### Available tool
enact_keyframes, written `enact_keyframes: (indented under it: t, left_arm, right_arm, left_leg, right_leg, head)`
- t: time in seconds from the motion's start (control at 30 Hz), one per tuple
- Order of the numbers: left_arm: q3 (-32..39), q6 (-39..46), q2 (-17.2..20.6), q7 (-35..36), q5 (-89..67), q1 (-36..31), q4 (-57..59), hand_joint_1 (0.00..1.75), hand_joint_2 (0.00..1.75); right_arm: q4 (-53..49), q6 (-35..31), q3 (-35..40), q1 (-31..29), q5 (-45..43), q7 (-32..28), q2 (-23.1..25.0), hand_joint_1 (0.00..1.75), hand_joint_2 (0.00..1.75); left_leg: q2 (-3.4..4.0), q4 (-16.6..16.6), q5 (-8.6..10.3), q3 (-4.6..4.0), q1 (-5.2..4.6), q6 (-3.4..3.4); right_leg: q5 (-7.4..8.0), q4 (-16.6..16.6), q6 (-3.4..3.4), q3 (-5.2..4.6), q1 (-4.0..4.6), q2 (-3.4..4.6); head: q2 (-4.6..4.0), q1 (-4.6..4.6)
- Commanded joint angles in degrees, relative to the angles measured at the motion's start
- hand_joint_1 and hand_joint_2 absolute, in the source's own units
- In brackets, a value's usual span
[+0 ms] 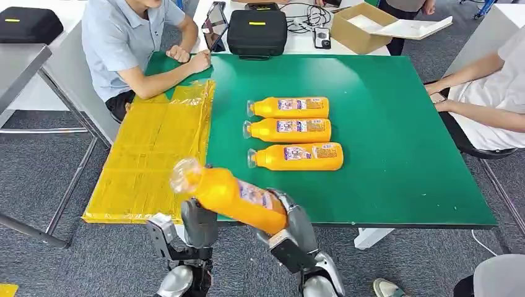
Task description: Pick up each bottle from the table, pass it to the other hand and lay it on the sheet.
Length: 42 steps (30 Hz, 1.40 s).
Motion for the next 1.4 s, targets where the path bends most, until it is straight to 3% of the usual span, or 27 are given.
enact_keyframes:
  t: [0.03, 0.17, 0.6, 0.67, 0.7, 0.73, 0.77, 0.83, 0.97, 1.0, 1.03, 1.07, 1.1, 1.13, 1.3, 1.33, 1.37, 1.4]
  left_arm:
    - [0.85, 4.94, 1.22, -3.2, -4.12, -1.55, 6.54, 0.0, 0.0]
    - [-0.75, 9.79, 1.28, -5.73, -8.86, -2.17, 8.24, 0.0, 0.0]
    - [-2.9, 13.39, 1.1, -5.95, -14.98, -2.07, 7.74, 0.0, 0.0]
    - [-3.41, 13.41, 1.24, -5.95, -15.8, -2.11, 7.0, 0.17, 0.0]
    - [-3.63, 13.13, 1.26, -5.95, -15.83, -2.19, 7.07, 0.47, 0.0]
    - [-3.83, 12.99, 1.3, -5.95, -15.97, -2.26, 6.95, 1.54, 0.0]
    - [-3.94, 13.0, 1.33, -5.95, -16.1, -2.13, 6.63, 1.54, 0.0]
    - [-4.18, 12.36, 1.35, -5.95, -15.65, -2.04, 6.46, 1.75, 0.0]
    - [-4.3, 10.34, 1.21, -5.83, -13.4, -2.25, 7.27, 1.69, 0.0]
    - [-4.3, 10.34, 1.21, -5.83, -13.4, -2.25, 7.27, 1.45, 0.0]
    - [-4.16, 8.91, 1.22, -5.35, -11.83, -2.29, 7.21, 0.65, 0.0]
    - [-4.01, 8.34, 1.18, -5.12, -11.06, -2.26, 7.06, 0.24, 0.0]
    - [-4.01, 8.34, 1.18, -5.12, -11.06, -2.26, 7.06, 0.24, 0.0]
    - [-4.17, 8.29, 1.34, -5.22, -10.89, -2.3, 6.68, 0.61, 0.0]
    - [-4.17, 8.29, 1.34, -5.22, -10.89, -2.3, 6.68, 0.61, 0.0]
    - [-4.22, 8.95, 1.33, -5.75, -11.26, -2.26, 6.41, 1.24, 0.0]
    - [-4.63, 10.59, 1.49, -5.95, -13.16, -2.19, 5.35, 0.73, 0.0]
    - [-4.91, 11.37, 1.68, -5.95, -14.25, -1.97, 4.48, 0.03, 0.0]
  right_arm:
    - [-5.57, -0.23, -4.67, 0.72, -2.2, -0.27, -0.26, 1.75, 1.75]
    - [-5.65, 0.38, -3.91, 0.91, -2.94, -0.63, 0.22, 1.75, 1.75]
    - [-1.46, 1.82, -2.66, -0.24, -3.86, -0.31, 0.37, 1.75, 1.75]
    - [-0.24, 2.44, -2.1, -0.74, -3.77, -0.04, 0.37, 1.75, 1.75]
    - [0.42, 2.58, -1.98, -0.95, -3.8, 0.01, 0.5, 1.75, 1.75]
    - [0.79, 2.62, -1.93, -1.07, -3.81, 0.0, 0.58, 1.75, 1.75]
    - [1.29, 2.67, -1.87, -1.28, -3.82, 0.0, 0.68, 1.75, 1.75]
    - [2.05, 2.89, -1.68, -1.6, -3.83, -0.01, 0.81, 1.75, 1.75]
    - [2.36, 3.15, -1.56, -1.68, -3.89, 0.05, 0.78, 1.75, 1.75]
    - [2.36, 3.15, -1.56, -1.68, -3.89, 0.05, 0.78, 1.75, 1.75]
    - [2.48, 3.21, -1.57, -1.58, -3.92, 0.1, 0.74, 1.75, 1.75]
    - [2.54, 3.21, -1.6, -1.57, -3.94, 0.11, 0.75, 1.75, 1.75]
    - [2.54, 3.21, -1.6, -1.57, -3.94, 0.11, 0.75, 1.75, 1.75]
    - [2.7, 3.31, -1.57, -1.56, -3.95, 0.14, 0.76, 1.75, 1.75]
    - [2.7, 3.31, -1.57, -1.56, -3.95, 0.14, 0.76, 1.75, 1.75]
    - [2.85, 3.36, -1.51, -1.59, -3.96, 0.16, 0.81, 1.75, 1.75]
    - [3.13, 3.49, -1.44, -1.75, -3.98, 0.19, 0.83, 1.75, 1.75]
    - [3.32, 3.56, -1.41, -1.87, -4.0, 0.2, 0.84, 1.75, 1.75]
  left_leg:
    - [0.02, -0.03, 0.04, 0.01, 0.04, -0.05]
    - [0.01, -0.02, 0.05, -0.01, 0.07, -0.07]
    - [0.04, -0.03, 0.04, 0.0, 0.05, -0.05]
    - [0.04, -0.04, 0.04, 0.01, 0.06, -0.06]
    - [0.05, -0.03, 0.03, 0.01, 0.04, -0.05]
    - [0.08, -0.03, 0.05, -0.01, 0.08, -0.07]
    - [0.08, -0.03, 0.04, 0.0, 0.08, -0.07]
    - [0.07, -0.04, 0.04, 0.01, 0.07, -0.07]
    - [0.12, -0.04, 0.04, 0.0, 0.1, -0.07]
    - [0.07, -0.04, 0.04, 0.0, 0.05, -0.05]
    - [0.06, -0.04, 0.03, 0.01, 0.04, -0.04]
    - [0.08, -0.03, 0.04, 0.0, 0.06, -0.06]
    - [0.06, -0.03, 0.03, 0.0, 0.04, -0.04]
    - [0.05, -0.03, 0.02, 0.0, 0.03, -0.03]
    - [0.07, -0.02, 0.04, -0.02, 0.05, -0.05]
    - [0.1, -0.02, 0.04, -0.02, 0.09, -0.07]
    - [0.08, -0.03, 0.03, 0.0, 0.04, -0.05]
    - [0.08, -0.03, 0.05, -0.02, 0.08, -0.06]
  right_leg:
    - [0.05, -0.05, -0.11, 0.02, 0.05, 0.0]
    - [0.05, -0.05, -0.13, 0.01, 0.08, -0.02]
    - [0.05, -0.05, -0.1, 0.0, 0.06, 0.01]
    - [0.06, -0.07, -0.11, 0.01, 0.07, 0.01]
    - [0.04, -0.04, -0.09, 0.0, 0.04, 0.03]
    - [0.08, -0.08, -0.14, 0.0, 0.1, 0.05]
    - [0.08, -0.07, -0.12, 0.0, 0.09, 0.05]
    - [0.07, -0.07, -0.13, 0.01, 0.09, 0.04]
    - [0.1, -0.1, -0.14, 0.0, 0.12, 0.08]
    - [0.07, -0.07, -0.11, 0.0, 0.07, 0.04]
    - [0.05, -0.05, -0.09, 0.0, 0.05, 0.03]
    - [0.07, -0.06, -0.12, 0.0, 0.08, 0.05]
    - [0.05, -0.05, -0.08, 0.0, 0.06, 0.03]
    - [0.04, -0.04, -0.07, 0.0, 0.04, 0.03]
    - [0.06, -0.04, -0.11, -0.02, 0.06, 0.04]
    - [0.09, -0.06, -0.15, -0.02, 0.11, 0.06]
    - [0.06, -0.04, -0.09, -0.01, 0.05, 0.05]
    - [0.09, -0.07, -0.13, -0.01, 0.09, 0.05]
  head:
    - [0.0, 0.02]
    - [0.0, 0.0]
    - [0.0, 0.0]
    - [0.0, 0.0]
    - [0.0, 0.02]
    - [0.0, 0.0]
    - [0.0, 0.0]
    - [0.0, 0.0]
    - [0.0, 0.0]
    - [0.0, 0.02]
    - [0.0, 0.0]
    - [0.0, 0.0]
    - [0.0, 0.0]
    - [0.0, 0.0]
    - [0.0, 0.0]
    - [0.0, 0.0]
    - [0.0, 0.0]
    - [0.0, 0.02]
